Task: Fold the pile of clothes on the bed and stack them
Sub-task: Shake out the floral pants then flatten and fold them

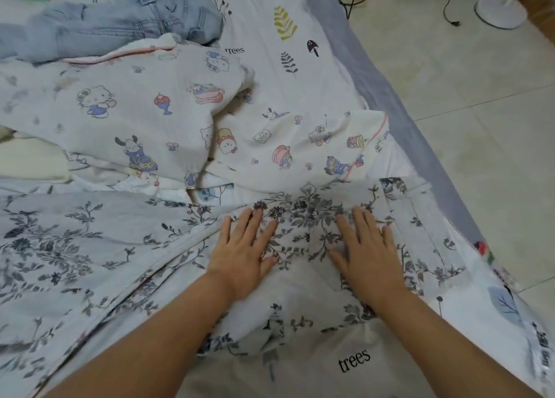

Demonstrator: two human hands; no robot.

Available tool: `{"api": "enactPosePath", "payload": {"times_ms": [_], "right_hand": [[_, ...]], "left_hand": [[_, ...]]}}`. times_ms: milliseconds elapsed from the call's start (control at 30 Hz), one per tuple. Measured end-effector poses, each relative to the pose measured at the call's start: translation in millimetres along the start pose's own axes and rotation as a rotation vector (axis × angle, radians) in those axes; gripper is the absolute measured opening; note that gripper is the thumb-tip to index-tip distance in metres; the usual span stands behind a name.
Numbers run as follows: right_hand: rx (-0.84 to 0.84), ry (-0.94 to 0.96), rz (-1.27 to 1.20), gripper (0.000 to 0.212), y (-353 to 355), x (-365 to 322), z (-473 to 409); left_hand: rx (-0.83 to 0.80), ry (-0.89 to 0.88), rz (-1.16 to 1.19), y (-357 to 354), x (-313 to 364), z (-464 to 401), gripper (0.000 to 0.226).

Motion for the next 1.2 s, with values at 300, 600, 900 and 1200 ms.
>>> {"api": "enactPosePath", "payload": {"times_ms": [300,600,900,1200], "right_hand": [[0.02,0.085,0.062,0.031,48.6,-29.1,17.7],[-0.078,0.391,0.006,0.036,68.1,-111.2,61.0],[-0.004,0.551,0.006,0.027,81.2,-218.8,71.6],[0.125,0.557,-0.009,0.035,65.2,-341.2,67.0]], "left_hand": [[0.196,0.077,0.383,54.1,9.6,51.4,0.03],[0.203,0.398,0.453,45.8,-41.4,161.9,0.025],[0.247,0.662,0.374,15.8,-125.0,219.0,0.02],[0.057,0.561,0.276,-16.5,-182.9,215.3,0.036]]}}
Point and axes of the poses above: each hand's wrist, its own z-axis away from the middle knuckle, its own y-axis out of the back of the hand, x = y × z, the point moved 2 cm from there along -z, towards the middle knuckle, and after that the axes turned 3 degrees about y, right-handed, at the moved point
